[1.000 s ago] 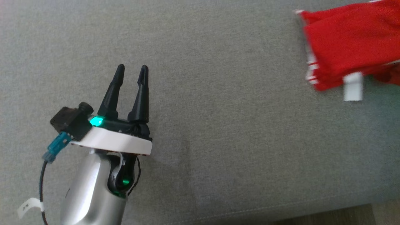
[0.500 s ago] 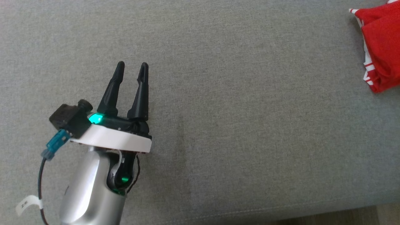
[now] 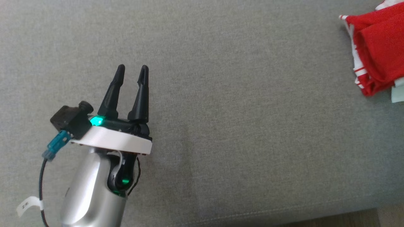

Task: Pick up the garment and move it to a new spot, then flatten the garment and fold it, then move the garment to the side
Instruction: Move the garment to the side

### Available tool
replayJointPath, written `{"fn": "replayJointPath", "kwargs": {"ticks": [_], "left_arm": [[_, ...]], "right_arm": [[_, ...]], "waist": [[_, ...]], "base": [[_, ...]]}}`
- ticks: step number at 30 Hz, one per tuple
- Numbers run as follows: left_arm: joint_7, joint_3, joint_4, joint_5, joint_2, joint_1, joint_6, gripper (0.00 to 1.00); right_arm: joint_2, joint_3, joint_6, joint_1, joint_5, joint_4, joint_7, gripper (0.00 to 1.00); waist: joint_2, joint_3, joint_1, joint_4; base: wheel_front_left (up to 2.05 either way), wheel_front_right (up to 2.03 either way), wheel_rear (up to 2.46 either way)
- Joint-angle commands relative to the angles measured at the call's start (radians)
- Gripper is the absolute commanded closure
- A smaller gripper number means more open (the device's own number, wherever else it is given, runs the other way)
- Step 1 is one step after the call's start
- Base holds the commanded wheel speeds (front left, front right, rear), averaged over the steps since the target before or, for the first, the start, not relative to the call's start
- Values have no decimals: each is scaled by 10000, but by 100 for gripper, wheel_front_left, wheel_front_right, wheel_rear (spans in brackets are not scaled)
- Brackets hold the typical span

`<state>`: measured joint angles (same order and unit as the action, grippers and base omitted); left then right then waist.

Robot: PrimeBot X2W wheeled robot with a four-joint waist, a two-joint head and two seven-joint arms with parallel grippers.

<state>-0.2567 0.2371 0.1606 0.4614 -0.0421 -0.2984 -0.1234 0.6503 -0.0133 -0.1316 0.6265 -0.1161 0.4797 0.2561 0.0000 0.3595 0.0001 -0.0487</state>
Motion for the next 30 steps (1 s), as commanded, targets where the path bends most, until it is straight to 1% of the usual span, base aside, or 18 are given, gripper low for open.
{"fn": "replayJointPath", "kwargs": {"ticks": [1, 3, 7, 10, 14, 17, 19, 21, 24, 26, 30], "left_arm": [[-51, -391, -318, 33, -81, -162, -39, 0], [-51, -478, -343, 62, -81, -82, -41, 0], [-51, -746, -463, 90, -81, 124, -11, 0], [-51, -968, -605, 100, -81, 309, 47, 0], [-51, -1207, -797, 63, -81, 665, 139, 0], [-51, -1323, -880, 48, -81, 1053, 204, 0], [-51, -1340, -961, 35, -81, 1340, 261, 0], [-51, -1340, -1005, 10, -81, 1631, 340, 0], [-51, -1309, -1066, 106, -81, 2068, 464, 0], [-51, -1258, -1080, 101, -81, 2357, 501, 0], [-51, -1232, -1139, -69, -81, 2775, 531, 0]], "right_arm": [[33, 105, 9, -107, 12, -631, -21, 0], [-484, 183, 9, -167, 200, -1160, -92, 0], [-1768, 168, 9, -382, 858, -2192, -458, 0], [-2636, 185, 9, -696, 1413, -2808, -1065, 0], [-3930, 192, 9, -1352, 1771, -3458, -1945, 0], [-4944, 227, 9, -2065, 2000, -3645, -2663, 0], [-5403, 150, 9, -2588, 2071, -3688, -3170, 0], [-5696, 101, 9, -3074, 2247, -3598, -3667, 0], [-5922, 128, 9, -3750, 2437, -3308, -4295, 0], [-5980, 94, 9, -4202, 2540, -3106, -4571, 0], [-5996, -86, 9, -4887, 3433, -2830, -4985, 0]], "waist": [[0, -258, -1, -24], [0, -506, -1, -36], [0, -1013, -1, -32], [0, -1395, -1, 36], [0, -1930, -1, 155], [0, -2372, -1, 259], [0, -2616, -1, 343], [0, -2837, -1, 432], [0, -3152, -1, 562], [0, -3313, -1, 634], [0, -3517, -1, 732]], "base": [[0, 0, 0], [0, 0, 0], [0, 0, 0], [0, 0, 0], [0, 0, 0], [0, 0, 0], [0, 0, 0], [0, 0, 0], [0, 0, 0], [0, 0, 0], [0, 0, 0]]}}
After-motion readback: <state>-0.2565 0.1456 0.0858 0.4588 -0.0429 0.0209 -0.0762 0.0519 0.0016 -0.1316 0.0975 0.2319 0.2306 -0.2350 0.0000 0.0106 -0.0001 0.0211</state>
